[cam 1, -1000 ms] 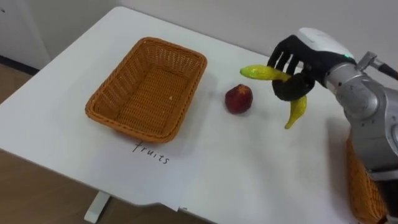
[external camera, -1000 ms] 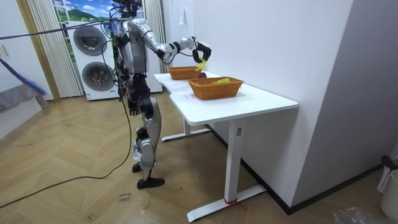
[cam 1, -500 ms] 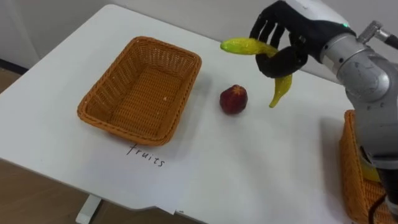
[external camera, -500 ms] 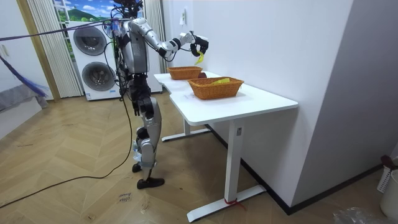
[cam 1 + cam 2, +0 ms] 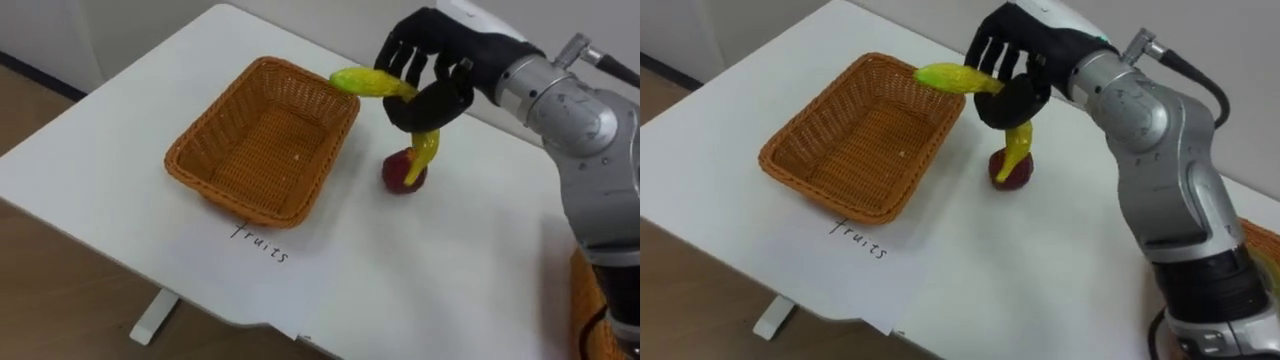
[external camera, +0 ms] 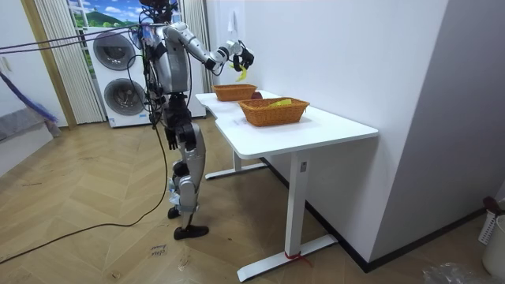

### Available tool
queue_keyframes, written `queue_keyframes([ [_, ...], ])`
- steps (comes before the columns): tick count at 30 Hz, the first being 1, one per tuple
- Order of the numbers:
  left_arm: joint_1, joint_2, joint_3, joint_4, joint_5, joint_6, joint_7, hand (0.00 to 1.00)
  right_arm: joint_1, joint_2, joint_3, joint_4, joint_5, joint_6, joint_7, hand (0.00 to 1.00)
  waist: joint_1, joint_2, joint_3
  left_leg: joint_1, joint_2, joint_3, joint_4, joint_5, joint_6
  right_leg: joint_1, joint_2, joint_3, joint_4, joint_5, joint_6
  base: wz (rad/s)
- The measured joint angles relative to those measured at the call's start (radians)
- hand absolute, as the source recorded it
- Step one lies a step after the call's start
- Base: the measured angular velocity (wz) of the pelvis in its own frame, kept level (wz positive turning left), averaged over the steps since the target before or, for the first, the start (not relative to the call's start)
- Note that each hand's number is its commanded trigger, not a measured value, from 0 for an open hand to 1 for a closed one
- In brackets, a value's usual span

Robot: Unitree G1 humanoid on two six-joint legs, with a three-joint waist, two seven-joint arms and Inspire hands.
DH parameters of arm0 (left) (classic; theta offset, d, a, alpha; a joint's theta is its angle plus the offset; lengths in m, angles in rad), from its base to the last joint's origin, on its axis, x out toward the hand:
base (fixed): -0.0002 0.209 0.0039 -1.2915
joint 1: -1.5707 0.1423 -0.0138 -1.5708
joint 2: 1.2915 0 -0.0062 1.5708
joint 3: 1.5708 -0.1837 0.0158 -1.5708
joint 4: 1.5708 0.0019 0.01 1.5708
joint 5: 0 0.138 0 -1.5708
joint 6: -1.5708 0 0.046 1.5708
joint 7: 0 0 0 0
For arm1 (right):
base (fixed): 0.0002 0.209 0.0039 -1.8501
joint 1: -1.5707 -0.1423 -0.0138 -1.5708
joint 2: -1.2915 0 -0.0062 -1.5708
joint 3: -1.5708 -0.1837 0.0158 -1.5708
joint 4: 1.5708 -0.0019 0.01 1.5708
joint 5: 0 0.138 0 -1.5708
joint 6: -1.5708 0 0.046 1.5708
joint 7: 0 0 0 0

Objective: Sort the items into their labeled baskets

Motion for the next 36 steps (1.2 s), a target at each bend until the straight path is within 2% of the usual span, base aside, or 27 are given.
queue_keyframes([
  [4, -0.001, 0.002, -0.013, 0.000, 0.000, 0.004, 0.013, 0.00, -0.035, 0.027, 0.010, 0.067, 0.063, 0.010, 0.001, 1.00, 0.013, -0.003, -0.0017, 0.006, -0.001, -0.004, 0.001, 0.001, 0.001, 0.002, 0.000, -0.002, 0.000, 0.000, 0.000, 0.03],
  [7, 0.001, 0.000, -0.025, -0.007, -0.001, 0.006, 0.016, 0.00, -0.077, 0.030, 0.049, 0.106, 0.122, 0.026, -0.001, 1.00, 0.024, -0.005, -0.0021, 0.002, -0.002, -0.012, 0.003, 0.001, 0.001, 0.003, -0.001, -0.009, -0.002, 0.000, 0.000, 0.05],
  [11, 0.004, -0.001, -0.029, -0.021, 0.001, 0.021, 0.016, 0.00, -0.111, 0.051, 0.085, 0.143, 0.169, 0.027, -0.011, 1.00, 0.034, -0.007, -0.0020, 0.002, -0.002, -0.024, 0.005, 0.001, 0.001, 0.009, -0.001, -0.016, -0.003, 0.000, 0.000, 0.12],
  [13, 0.003, -0.008, -0.030, -0.039, 0.000, 0.029, 0.017, 0.00, -0.119, 0.063, 0.090, 0.175, 0.198, 0.028, -0.013, 1.00, 0.052, -0.009, -0.0011, 0.001, -0.003, -0.033, 0.006, 0.001, 0.001, 0.013, -0.001, -0.018, -0.003, 0.000, 0.000, 0.11],
  [15, 0.002, -0.015, -0.031, -0.050, 0.003, 0.031, 0.017, 0.00, -0.119, 0.066, 0.097, 0.194, 0.203, 0.029, -0.018, 1.00, 0.068, -0.009, -0.0008, 0.001, -0.004, -0.041, 0.007, 0.001, 0.001, 0.017, -0.002, -0.026, -0.003, 0.000, 0.000, 0.12],
  [16, 0.003, -0.018, -0.032, -0.058, 0.002, 0.034, 0.017, 0.00, -0.119, 0.074, 0.097, 0.201, 0.195, 0.029, -0.022, 1.00, 0.082, -0.009, -0.0003, 0.001, -0.004, -0.041, 0.007, 0.001, 0.001, 0.017, -0.002, -0.029, -0.003, 0.000, 0.000, 0.08],
  [18, 0.003, -0.019, -0.032, -0.058, 0.002, 0.035, 0.017, 0.00, -0.119, 0.094, 0.097, 0.213, 0.186, 0.029, -0.032, 1.00, 0.088, -0.009, 0.0000, -0.004, -0.004, -0.045, 0.009, 0.001, 0.001, 0.017, -0.002, -0.032, -0.003, 0.000, 0.000, 0.09],
  [21, 0.002, -0.020, -0.032, -0.057, 0.002, 0.041, 0.016, 0.00, -0.119, 0.113, 0.097, 0.234, 0.188, 0.029, -0.043, 1.00, 0.105, -0.007, 0.0056, -0.009, -0.006, -0.049, 0.015, 0.001, 0.001, 0.017, -0.003, -0.048, -0.003, 0.000, 0.000, 0.06],
  [27, 0.002, -0.017, -0.037, -0.052, 0.001, 0.048, 0.015, 0.00, -0.133, 0.156, 0.097, 0.266, 0.188, 0.028, -0.081, 1.00, 0.114, -0.003, 0.0092, -0.014, -0.009, -0.061, 0.018, 0.001, 0.001, 0.018, -0.007, -0.072, -0.002, -0.002, 0.004, 0.05],
  [33, 0.003, -0.017, -0.044, -0.052, 0.001, 0.055, 0.016, 0.00, -0.137, 0.163, 0.100, 0.266, 0.189, 0.028, -0.134, 1.00, 0.125, -0.006, 0.0087, -0.015, -0.017, -0.068, 0.017, 0.002, 0.003, 0.019, -0.011, -0.082, -0.002, -0.003, 0.005, 0.03],
  [34, 0.003, -0.016, -0.044, -0.052, 0.000, 0.055, 0.016, 0.00, -0.137, 0.163, 0.104, 0.266, 0.189, 0.028, -0.143, 0.95, 0.126, -0.007, 0.0083, -0.015, -0.017, -0.068, 0.017, 0.002, 0.003, 0.019, -0.011, -0.082, -0.002, -0.003, 0.005, 0.00],
  [35, 0.003, -0.015, -0.044, -0.051, 0.000, 0.055, 0.016, 0.00, -0.137, 0.163, 0.114, 0.266, 0.189, 0.027, -0.160, 0.60, 0.127, -0.008, 0.0077, -0.015, -0.017, -0.068, 0.017, 0.002, 0.003, 0.019, -0.012, -0.082, -0.002, -0.003, 0.005, 0.00],
  [36, 0.003, -0.013, -0.044, -0.050, 0.000, 0.055, 0.017, 0.00, -0.137, 0.164, 0.127, 0.266, 0.190, 0.026, -0.175, 0.35, 0.127, -0.010, 0.0076, -0.015, -0.017, -0.068, 0.018, 0.002, 0.003, 0.020, -0.013, -0.082, -0.002, -0.003, 0.005, 0.00],
])
